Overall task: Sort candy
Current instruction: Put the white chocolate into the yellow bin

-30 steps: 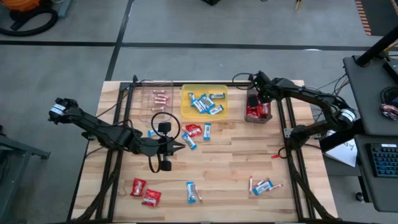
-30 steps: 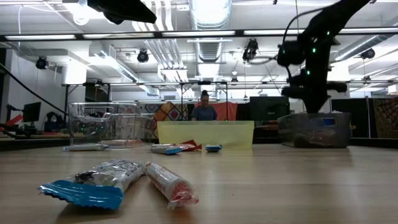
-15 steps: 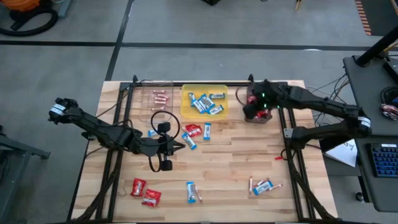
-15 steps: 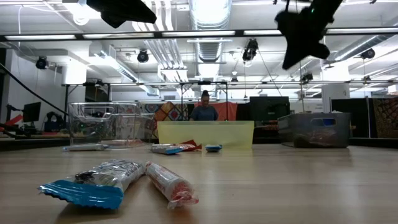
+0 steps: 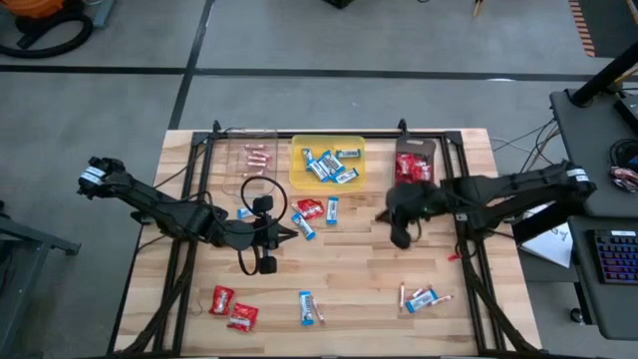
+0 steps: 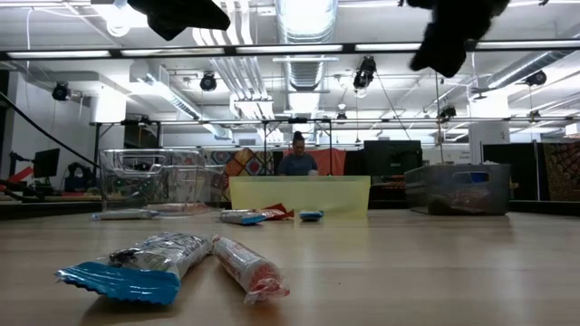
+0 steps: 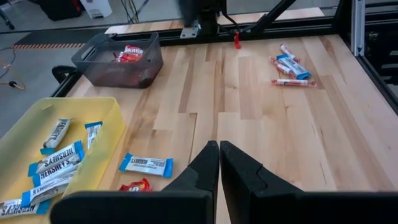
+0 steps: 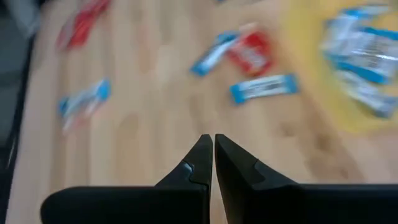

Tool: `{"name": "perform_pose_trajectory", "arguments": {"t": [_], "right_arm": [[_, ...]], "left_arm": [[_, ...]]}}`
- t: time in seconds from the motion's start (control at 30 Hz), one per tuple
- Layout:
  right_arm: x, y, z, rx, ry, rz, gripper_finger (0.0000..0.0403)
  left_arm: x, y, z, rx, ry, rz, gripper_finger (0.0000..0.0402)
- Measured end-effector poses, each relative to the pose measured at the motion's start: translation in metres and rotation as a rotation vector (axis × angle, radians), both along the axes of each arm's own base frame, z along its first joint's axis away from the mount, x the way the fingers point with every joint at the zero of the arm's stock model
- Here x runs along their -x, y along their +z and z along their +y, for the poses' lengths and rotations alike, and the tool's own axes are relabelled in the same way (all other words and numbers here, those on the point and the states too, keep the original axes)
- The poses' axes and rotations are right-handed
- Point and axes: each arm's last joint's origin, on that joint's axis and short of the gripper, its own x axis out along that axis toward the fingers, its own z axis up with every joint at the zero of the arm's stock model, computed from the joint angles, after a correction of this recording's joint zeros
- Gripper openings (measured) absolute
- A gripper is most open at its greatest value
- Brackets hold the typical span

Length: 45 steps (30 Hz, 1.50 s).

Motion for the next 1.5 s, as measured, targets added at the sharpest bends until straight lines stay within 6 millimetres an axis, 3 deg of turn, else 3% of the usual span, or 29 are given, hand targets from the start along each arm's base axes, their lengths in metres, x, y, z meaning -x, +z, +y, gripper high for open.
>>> {"name": "perform_pose_trajectory", "arguments": {"t": [0.1,0.2,0.73,1.07,1.23,1.5], "right_arm": [[0.005,-0.013,0.017,0.013,0.2,0.046,0.0012],[0.01,-0.022,0.03,-0.019,0.276,0.083,0.0012],[0.026,-0.063,0.098,-0.043,0.292,0.512,0.0012],[0.027,-0.078,0.147,0.036,0.367,0.659,0.0016],[0.024,-0.084,0.163,0.014,0.315,0.698,0.0058],[0.029,-0.093,0.186,0.058,0.371,0.727,0.0142]], "left_arm": [[0.0,0.0,0.0,0.003,0.0,0.0,0.0],[0.0,0.0,0.0,0.014,0.004,-0.002,0.0],[-0.001,0.002,-0.001,0.022,0.006,-0.026,0.0],[-0.001,0.003,0.001,-0.002,0.05,-0.041,0.0],[-0.002,0.005,0.001,-0.018,0.041,-0.054,0.0],[-0.002,0.005,0.0,-0.047,0.027,-0.053,0.0]]}}
